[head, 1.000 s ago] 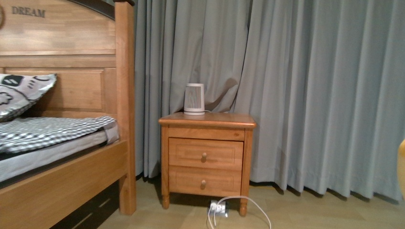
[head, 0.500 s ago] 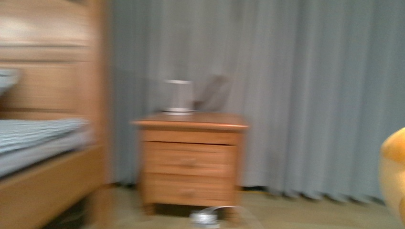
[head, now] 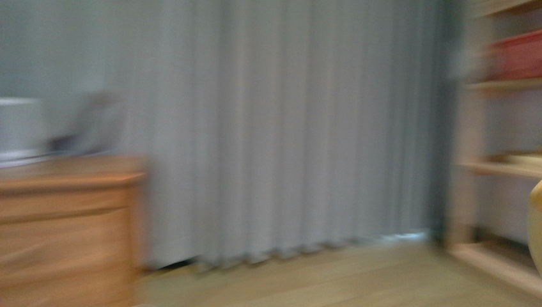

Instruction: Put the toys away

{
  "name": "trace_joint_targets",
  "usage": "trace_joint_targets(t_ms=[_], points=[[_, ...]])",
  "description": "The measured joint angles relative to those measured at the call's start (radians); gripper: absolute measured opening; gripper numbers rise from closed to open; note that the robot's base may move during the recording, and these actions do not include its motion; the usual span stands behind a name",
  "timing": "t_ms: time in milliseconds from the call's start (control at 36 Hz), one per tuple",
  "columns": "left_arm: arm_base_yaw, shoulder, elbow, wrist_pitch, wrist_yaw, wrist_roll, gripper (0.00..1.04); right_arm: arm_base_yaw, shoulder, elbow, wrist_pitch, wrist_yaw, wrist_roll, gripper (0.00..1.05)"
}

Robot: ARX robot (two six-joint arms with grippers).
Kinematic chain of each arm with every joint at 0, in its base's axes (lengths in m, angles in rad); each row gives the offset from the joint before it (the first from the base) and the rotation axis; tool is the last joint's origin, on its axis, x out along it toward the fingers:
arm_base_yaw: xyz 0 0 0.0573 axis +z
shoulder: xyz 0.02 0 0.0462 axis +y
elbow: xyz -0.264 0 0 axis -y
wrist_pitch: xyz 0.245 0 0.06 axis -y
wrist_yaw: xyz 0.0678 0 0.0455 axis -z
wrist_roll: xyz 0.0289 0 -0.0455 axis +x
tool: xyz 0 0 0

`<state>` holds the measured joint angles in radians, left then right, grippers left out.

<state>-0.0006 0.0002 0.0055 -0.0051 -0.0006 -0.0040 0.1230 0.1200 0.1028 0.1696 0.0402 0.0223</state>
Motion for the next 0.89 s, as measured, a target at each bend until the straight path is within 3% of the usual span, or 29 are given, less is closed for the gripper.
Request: trace_joint_targets(t_ms=[889], points=[[0.000,0.000,0.000,0.000,0.002,0.000,0.99,0.001,-0.001,0.000,0.001,0.004,0.001,0.09]])
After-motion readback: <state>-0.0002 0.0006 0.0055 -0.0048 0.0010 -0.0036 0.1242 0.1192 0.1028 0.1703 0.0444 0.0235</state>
